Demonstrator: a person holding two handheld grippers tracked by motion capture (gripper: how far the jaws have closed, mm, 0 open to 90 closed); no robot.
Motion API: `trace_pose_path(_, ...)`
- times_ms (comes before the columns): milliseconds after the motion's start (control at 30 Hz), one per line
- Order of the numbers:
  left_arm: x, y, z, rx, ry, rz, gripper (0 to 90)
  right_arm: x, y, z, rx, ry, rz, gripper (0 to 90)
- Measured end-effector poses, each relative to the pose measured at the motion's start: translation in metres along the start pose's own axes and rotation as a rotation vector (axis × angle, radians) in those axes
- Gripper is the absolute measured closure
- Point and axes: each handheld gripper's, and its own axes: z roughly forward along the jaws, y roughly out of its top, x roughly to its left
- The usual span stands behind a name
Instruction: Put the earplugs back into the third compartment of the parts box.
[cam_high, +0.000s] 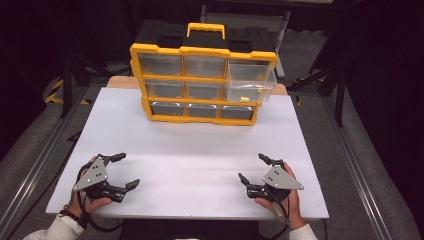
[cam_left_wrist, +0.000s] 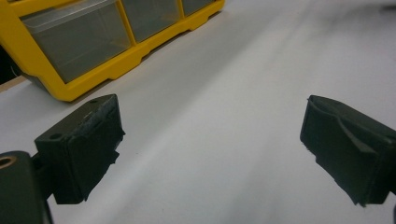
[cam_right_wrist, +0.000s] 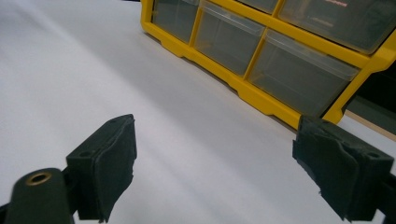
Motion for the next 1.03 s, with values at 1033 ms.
trace_pose_path(1033,-0.0005,0.0037,0.0068,0.027,0.016,0.025,7.3,0.0027,-0.0065,0.0014,0.042,0.01,-0.038,16.0)
